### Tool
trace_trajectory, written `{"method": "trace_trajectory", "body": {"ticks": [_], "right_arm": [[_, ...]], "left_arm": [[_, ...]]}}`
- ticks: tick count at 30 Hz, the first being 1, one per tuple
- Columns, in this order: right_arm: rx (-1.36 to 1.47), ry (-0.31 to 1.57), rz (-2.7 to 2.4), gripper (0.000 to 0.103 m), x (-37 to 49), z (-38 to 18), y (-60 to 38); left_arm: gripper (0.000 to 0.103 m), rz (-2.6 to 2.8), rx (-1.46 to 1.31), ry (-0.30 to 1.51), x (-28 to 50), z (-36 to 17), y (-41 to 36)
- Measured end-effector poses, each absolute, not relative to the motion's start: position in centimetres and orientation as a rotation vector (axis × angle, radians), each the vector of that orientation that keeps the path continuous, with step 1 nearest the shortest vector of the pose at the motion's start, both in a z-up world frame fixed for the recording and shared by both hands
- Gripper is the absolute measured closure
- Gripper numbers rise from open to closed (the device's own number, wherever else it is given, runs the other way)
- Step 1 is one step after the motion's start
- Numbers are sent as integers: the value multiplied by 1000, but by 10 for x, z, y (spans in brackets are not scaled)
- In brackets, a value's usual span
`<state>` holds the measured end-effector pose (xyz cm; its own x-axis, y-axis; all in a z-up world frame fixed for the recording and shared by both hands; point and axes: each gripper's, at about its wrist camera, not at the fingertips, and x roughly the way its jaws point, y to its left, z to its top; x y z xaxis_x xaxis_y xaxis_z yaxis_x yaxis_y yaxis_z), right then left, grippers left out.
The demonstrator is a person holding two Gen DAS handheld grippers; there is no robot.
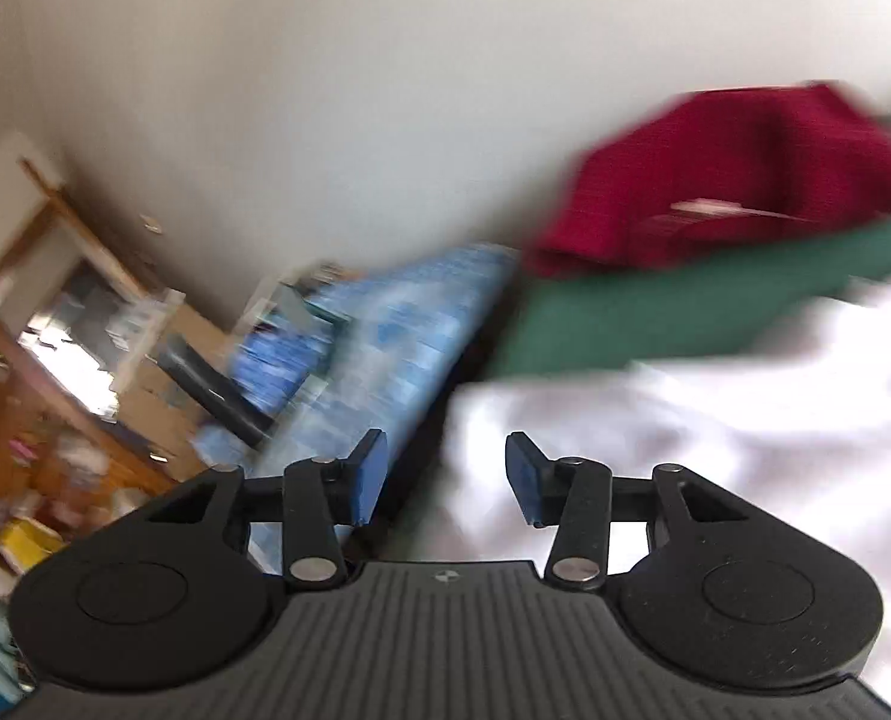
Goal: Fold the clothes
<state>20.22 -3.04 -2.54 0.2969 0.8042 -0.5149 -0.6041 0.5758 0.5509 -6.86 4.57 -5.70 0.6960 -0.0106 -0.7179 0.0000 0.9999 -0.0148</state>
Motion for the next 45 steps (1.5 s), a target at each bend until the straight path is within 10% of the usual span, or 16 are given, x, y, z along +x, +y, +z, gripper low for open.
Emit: {"method": "trace_trajectory", "body": {"ticks": [15,19,25,34,36,39,41,45], "right_arm": [[264,831,198,51,13,-49,-305],[146,818,82,44,-25,-50,-345],[83,850,115,38,-60,-60,-384],[39,788,294,36,-91,-84,-399],[-19,740,324,34,-97,-89,-395],[-76,681,333,50,-100,-93,-394],[-38,669,359,90,-100,-93,-399],[36,678,401,101,-104,-93,-409]], "left_arm": [[70,-193,20,846,-79,-56,55],[70,-173,4,912,-102,-50,60],[21,-69,-72,930,-149,-36,58],[16,127,-116,906,-192,-55,0],[36,158,-119,880,-196,-55,-11],[70,185,-117,849,-200,-52,-26],[84,208,-114,826,-203,-53,-33],[94,284,-134,796,-210,-53,-40]]}}
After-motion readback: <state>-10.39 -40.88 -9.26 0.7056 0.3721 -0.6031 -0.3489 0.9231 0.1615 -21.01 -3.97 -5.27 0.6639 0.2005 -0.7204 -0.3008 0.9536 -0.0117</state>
